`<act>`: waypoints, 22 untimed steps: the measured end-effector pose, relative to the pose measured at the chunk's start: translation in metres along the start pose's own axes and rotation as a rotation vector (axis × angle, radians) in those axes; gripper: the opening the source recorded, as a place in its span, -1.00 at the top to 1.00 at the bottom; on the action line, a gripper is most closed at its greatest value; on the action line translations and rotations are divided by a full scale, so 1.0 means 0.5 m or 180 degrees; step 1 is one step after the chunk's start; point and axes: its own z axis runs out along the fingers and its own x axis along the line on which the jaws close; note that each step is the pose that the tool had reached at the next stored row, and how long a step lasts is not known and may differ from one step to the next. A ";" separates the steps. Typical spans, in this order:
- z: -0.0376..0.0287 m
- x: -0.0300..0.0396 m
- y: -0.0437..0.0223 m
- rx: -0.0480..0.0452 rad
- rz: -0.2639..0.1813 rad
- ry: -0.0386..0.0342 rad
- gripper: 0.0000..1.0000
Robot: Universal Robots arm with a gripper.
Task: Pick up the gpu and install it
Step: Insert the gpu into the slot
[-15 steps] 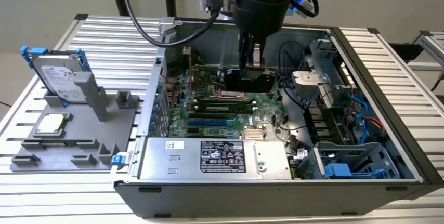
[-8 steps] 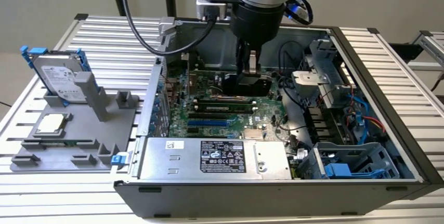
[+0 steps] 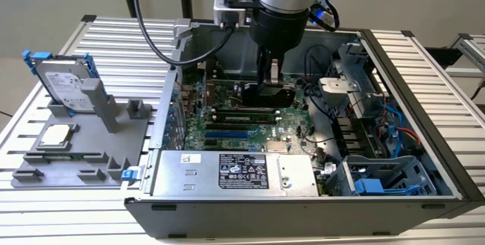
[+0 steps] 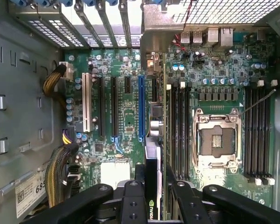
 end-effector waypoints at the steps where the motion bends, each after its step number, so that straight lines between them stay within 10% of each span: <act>1: 0.001 0.000 0.000 0.0000 0.0000 0.0000 1.00; 22: 0.026 0.000 0.000 0.0000 0.0000 0.0000 1.00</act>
